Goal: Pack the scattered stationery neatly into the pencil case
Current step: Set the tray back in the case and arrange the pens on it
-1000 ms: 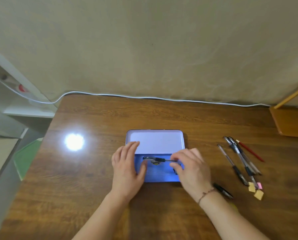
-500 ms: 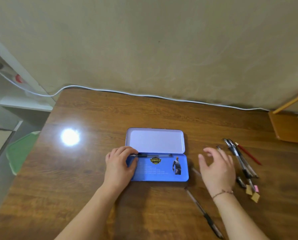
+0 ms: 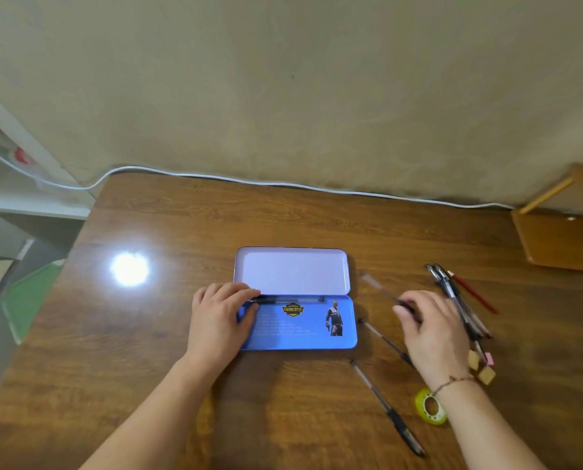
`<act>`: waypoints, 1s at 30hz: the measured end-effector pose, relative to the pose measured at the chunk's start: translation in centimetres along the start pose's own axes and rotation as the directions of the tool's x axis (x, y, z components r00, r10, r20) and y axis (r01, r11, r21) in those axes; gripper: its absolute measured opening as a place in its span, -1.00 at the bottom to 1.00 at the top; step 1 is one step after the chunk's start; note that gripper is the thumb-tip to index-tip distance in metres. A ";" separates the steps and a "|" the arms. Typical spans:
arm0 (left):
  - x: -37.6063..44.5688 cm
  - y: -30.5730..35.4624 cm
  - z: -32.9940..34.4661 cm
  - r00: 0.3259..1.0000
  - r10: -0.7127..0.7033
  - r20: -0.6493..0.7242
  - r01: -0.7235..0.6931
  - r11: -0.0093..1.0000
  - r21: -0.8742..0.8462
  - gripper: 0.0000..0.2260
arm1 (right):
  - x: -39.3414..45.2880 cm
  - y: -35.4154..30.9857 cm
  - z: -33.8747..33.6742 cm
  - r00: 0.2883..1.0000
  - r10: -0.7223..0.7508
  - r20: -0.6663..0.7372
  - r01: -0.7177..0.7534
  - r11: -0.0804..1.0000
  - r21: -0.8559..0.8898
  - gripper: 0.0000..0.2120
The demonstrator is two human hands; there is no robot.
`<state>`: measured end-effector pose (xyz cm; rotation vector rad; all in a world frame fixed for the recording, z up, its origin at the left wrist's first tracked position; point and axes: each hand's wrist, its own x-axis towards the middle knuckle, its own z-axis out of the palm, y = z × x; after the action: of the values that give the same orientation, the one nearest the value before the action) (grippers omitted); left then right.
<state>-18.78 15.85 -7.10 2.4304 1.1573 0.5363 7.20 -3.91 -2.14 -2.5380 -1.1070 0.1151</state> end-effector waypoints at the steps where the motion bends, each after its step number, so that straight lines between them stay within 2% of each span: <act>1: 0.0 0.1 -0.1 1.000 0.009 0.001 -0.009 1.000 0.011 -0.77 | -0.1 -1.6 0.2 0.996 -0.090 0.026 0.089 0.995 0.047 -0.89; 3: 0.2 0.1 -0.2 1.000 -0.011 0.004 0.010 1.000 0.011 -0.85 | -0.1 -4.4 1.1 0.972 -0.235 0.029 0.231 0.968 0.101 -0.93; 5: 0.4 0.3 -0.4 0.999 -0.047 0.027 0.048 0.999 -0.014 -0.88 | 0.1 -6.2 2.7 0.949 -0.315 0.031 0.307 0.940 0.149 -0.91; 9: 0.7 0.4 -1.3 0.994 -0.049 0.098 0.056 0.996 -0.068 -0.80 | 0.0 -7.4 5.4 0.897 -0.427 0.114 0.384 0.881 0.277 -0.64; 13: 0.8 -0.1 -1.9 0.993 -0.045 0.113 0.056 0.993 -0.100 -0.80 | -0.4 -8.0 6.0 0.901 -0.419 0.115 0.374 0.883 0.283 -0.72; 16: 0.5 -0.4 -2.0 0.994 -0.029 0.102 0.042 0.991 -0.128 -0.79 | -0.5 -8.5 6.2 0.904 -0.419 0.082 0.378 0.874 0.305 -0.72; 21: 0.3 -0.3 -2.0 0.998 -0.043 0.045 0.050 0.983 -0.176 -0.86 | -1.0 -9.0 6.0 0.920 -0.358 0.157 0.271 0.874 0.403 -0.72; 24: 0.6 -0.3 -2.0 0.997 -0.058 0.053 0.066 0.982 -0.175 -0.87 | -0.9 -8.9 6.1 0.930 -0.338 0.148 0.241 0.860 0.449 -0.72; 27: 0.6 -0.2 -2.2 0.998 -0.029 0.063 0.038 0.988 -0.147 -0.85 | -0.2 -9.0 6.8 0.930 -0.349 0.115 0.277 0.872 0.404 -0.74; 30: 0.5 -0.5 -2.2 0.996 0.079 0.042 -0.076 0.995 -0.062 -0.84 | 0.3 -8.8 7.3 0.931 -0.359 0.064 0.329 0.902 0.278 -0.78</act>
<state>-19.86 16.90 -5.41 2.4310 1.0184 0.5304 -0.24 3.97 -5.72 -2.0889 -1.4626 0.2960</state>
